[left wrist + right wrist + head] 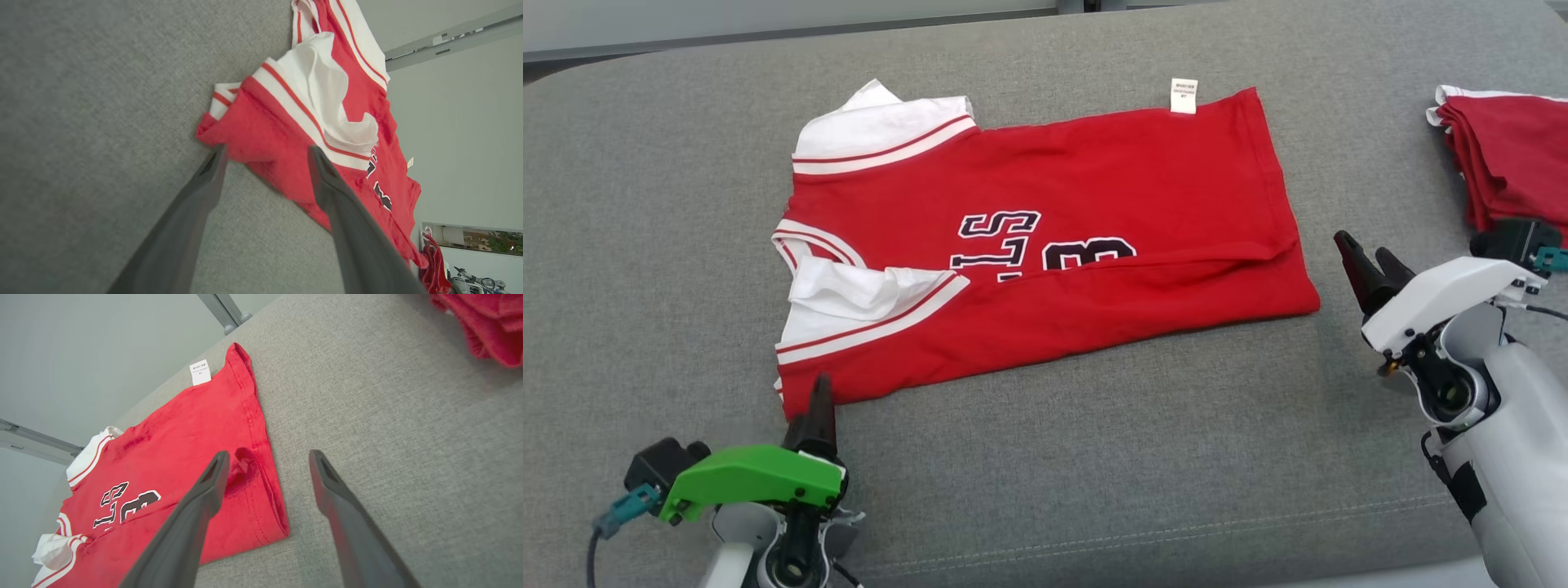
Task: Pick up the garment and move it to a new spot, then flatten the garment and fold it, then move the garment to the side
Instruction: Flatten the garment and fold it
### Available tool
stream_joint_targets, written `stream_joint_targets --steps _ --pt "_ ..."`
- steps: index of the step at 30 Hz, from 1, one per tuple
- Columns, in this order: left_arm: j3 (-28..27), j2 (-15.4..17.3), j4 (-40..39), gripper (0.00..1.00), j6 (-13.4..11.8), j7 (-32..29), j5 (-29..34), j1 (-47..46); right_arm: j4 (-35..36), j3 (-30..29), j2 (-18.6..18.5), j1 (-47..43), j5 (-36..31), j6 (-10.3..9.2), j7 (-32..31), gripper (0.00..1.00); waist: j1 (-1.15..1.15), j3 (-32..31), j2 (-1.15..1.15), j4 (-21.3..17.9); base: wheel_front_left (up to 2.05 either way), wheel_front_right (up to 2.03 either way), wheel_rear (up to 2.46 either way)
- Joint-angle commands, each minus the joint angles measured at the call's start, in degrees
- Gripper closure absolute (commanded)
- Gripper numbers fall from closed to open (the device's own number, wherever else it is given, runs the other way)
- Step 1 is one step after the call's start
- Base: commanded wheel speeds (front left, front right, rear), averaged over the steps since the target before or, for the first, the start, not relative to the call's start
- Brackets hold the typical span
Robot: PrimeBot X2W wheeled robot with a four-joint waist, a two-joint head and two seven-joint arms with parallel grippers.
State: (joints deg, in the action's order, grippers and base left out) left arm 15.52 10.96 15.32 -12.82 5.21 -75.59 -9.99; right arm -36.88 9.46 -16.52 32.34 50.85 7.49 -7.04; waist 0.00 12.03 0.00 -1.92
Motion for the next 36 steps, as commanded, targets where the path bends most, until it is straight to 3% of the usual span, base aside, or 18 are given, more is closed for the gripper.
stream_joint_targets --steps 1,5,11,18,20,22,25,32,36 --pt "-0.07 -0.65 0.03 0.0 -0.33 -0.04 -0.93 0.94 0.99 -0.09 0.1 -1.58 0.77 -0.01 0.53 0.0 0.0 -0.13 0.0 -0.28 0.0 0.0 0.0" --pt "-0.81 -1.73 1.21 0.0 -1.2 -0.03 -2.37 2.15 3.97 0.18 0.43 -4.66 1.56 -0.01 0.93 0.0 0.0 -0.11 0.0 -1.0 0.0 0.0 0.0" --pt "-3.28 -3.36 4.26 0.0 -0.24 0.69 -4.94 1.19 7.15 0.0 1.1 -7.22 2.05 -0.01 0.51 0.0 0.0 0.3 0.0 -2.33 0.0 0.0 0.0" --pt "-6.05 -4.36 8.94 0.01 3.18 3.76 -5.98 -1.84 8.79 -0.23 2.77 -8.55 2.72 -0.01 -0.16 0.0 0.0 0.84 0.0 -3.08 0.0 0.0 0.0" --pt "-6.24 -4.81 9.78 0.45 4.84 5.2 -5.5 -3.0 8.6 -0.16 3.33 -8.73 2.91 -0.01 -0.27 0.0 0.0 0.96 0.0 -3.06 0.0 0.0 0.0" --pt "-6.05 -5.28 10.34 0.63 6.51 6.13 -4.87 -4.03 8.01 -0.04 4.25 -8.75 3.39 -0.01 -0.55 0.0 0.0 1.07 0.0 -2.9 0.0 0.0 0.0" --pt "-5.81 -5.45 10.71 0.99 8.5 7.34 -3.97 -5.25 6.53 -0.23 5.28 -8.42 4.02 -0.01 -0.87 0.0 0.0 1.28 0.0 -2.4 0.0 0.0 0.0" --pt "-5.58 -5.89 9.74 1.0 10.8 8.77 -1.81 -6.47 2.25 -0.68 6.53 -5.93 4.35 -0.01 0.69 0.0 0.0 2.07 0.0 -0.99 0.0 0.0 0.0" --pt "-4.68 -6.23 8.55 1.0 10.76 8.83 -0.93 -7.06 -1.29 -0.92 7.21 -3.4 4.67 -0.01 1.66 0.0 0.0 2.59 0.0 0.03 0.0 0.0 0.0"
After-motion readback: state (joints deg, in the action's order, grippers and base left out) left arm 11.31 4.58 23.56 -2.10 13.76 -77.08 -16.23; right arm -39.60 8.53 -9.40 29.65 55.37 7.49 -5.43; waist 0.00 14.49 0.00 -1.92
